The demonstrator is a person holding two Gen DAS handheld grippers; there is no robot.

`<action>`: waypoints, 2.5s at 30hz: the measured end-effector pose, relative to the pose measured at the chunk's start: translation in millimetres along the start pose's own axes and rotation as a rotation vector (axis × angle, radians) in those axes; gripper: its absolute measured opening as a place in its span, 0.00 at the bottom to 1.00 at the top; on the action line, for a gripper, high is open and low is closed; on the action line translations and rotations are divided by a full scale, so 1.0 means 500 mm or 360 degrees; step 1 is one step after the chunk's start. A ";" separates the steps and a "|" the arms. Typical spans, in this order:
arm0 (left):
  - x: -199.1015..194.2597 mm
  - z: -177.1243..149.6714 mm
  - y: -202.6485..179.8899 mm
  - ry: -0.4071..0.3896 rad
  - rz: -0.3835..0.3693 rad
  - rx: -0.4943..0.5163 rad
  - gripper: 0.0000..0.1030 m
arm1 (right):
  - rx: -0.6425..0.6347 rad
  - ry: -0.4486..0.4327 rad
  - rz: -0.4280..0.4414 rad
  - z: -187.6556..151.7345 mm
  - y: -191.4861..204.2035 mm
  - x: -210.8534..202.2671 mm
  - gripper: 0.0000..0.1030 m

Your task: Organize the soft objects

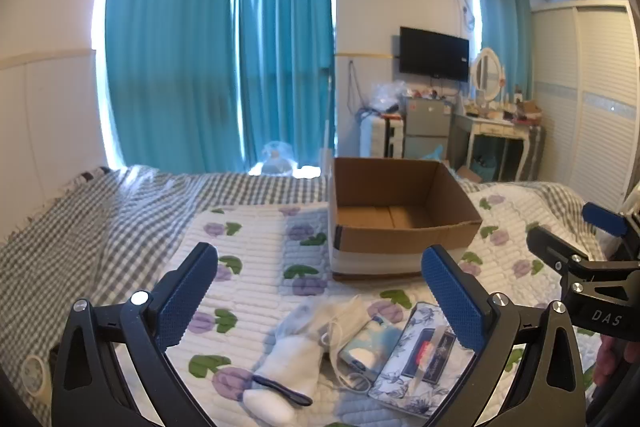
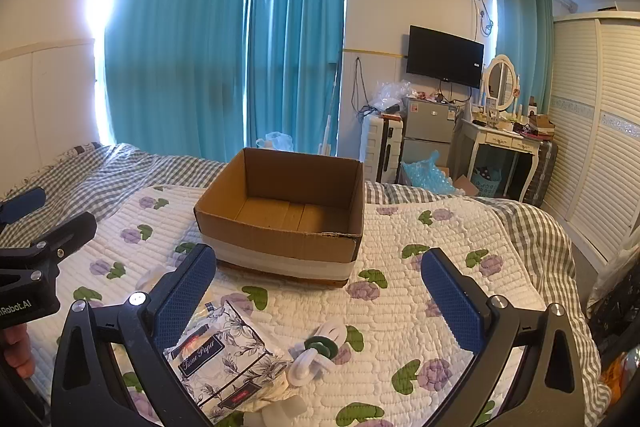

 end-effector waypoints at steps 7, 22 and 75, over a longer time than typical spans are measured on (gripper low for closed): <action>0.000 0.000 -0.004 0.0011 0.0004 0.0005 1.00 | 0.0003 0.0008 0.0003 -0.005 0.002 0.005 1.00; 0.000 0.000 -0.005 0.0017 0.0005 0.0008 1.00 | -0.0001 0.0017 0.0003 -0.002 0.005 0.007 1.00; -0.083 0.049 -0.007 -0.0093 0.0073 0.0046 1.00 | -0.0057 0.0014 0.0021 0.036 0.017 -0.064 1.00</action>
Point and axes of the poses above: each gripper's, at about its wrist camera, not at the fingertips, and x roughly the way its jaws point, y to its left, z to its top, the point moved 2 cm from there along x, roughly the way its jaws point, and after that the axes turned 14 degrees about -z, right-handed, at the moved point
